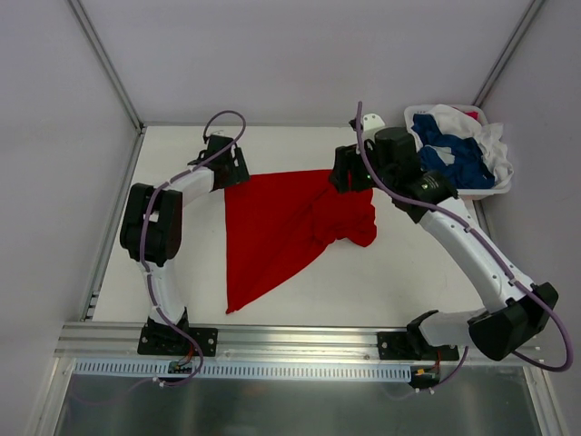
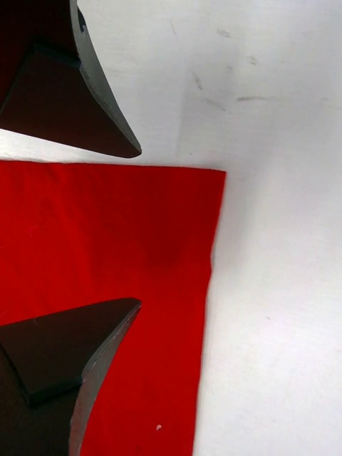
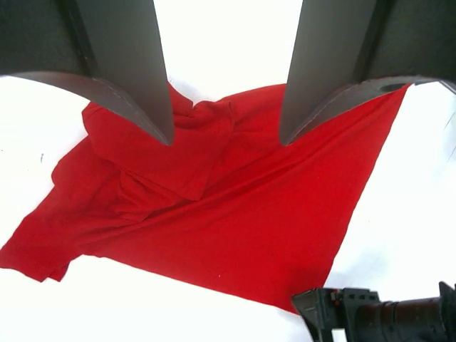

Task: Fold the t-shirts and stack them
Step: Flatten out the tshirt

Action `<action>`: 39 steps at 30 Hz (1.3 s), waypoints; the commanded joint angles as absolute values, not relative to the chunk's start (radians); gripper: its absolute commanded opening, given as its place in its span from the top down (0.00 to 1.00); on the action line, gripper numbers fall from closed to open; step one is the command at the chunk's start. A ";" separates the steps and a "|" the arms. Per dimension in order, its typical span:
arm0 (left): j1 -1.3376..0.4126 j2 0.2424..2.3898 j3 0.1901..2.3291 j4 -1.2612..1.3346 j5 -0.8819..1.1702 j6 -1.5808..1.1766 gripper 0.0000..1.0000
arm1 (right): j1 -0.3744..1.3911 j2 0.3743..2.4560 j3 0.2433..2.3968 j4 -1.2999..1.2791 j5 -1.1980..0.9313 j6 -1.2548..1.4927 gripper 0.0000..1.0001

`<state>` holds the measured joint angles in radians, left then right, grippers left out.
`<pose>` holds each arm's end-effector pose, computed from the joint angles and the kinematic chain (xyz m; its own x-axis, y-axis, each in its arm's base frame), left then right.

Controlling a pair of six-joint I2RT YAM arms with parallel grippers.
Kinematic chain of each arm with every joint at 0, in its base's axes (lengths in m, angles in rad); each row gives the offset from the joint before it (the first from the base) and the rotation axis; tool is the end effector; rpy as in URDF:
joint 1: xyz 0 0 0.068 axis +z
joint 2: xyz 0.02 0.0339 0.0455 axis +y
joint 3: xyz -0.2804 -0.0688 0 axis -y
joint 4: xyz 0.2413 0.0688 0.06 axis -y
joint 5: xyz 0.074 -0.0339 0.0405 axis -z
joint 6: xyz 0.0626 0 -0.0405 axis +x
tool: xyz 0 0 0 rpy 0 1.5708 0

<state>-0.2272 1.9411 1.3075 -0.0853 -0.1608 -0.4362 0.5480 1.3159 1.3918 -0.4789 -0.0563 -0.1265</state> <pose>0.4443 -0.0924 0.1910 -0.6259 -0.2833 -0.7266 -0.1760 0.9590 -0.2224 0.2636 0.1650 0.4094 -0.2609 -0.3068 -0.9153 -0.6021 0.7929 -0.0942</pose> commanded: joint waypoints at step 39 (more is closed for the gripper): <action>-0.202 1.879 1.287 -0.045 -0.048 -0.442 0.16 | 0.626 1.867 1.445 -0.291 -0.006 -0.109 0.39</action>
<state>-0.2073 1.9358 1.3003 -0.0654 -0.0681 -0.4297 0.6117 1.8481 1.4155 -0.3069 -0.0502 -0.0734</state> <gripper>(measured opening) 0.836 0.608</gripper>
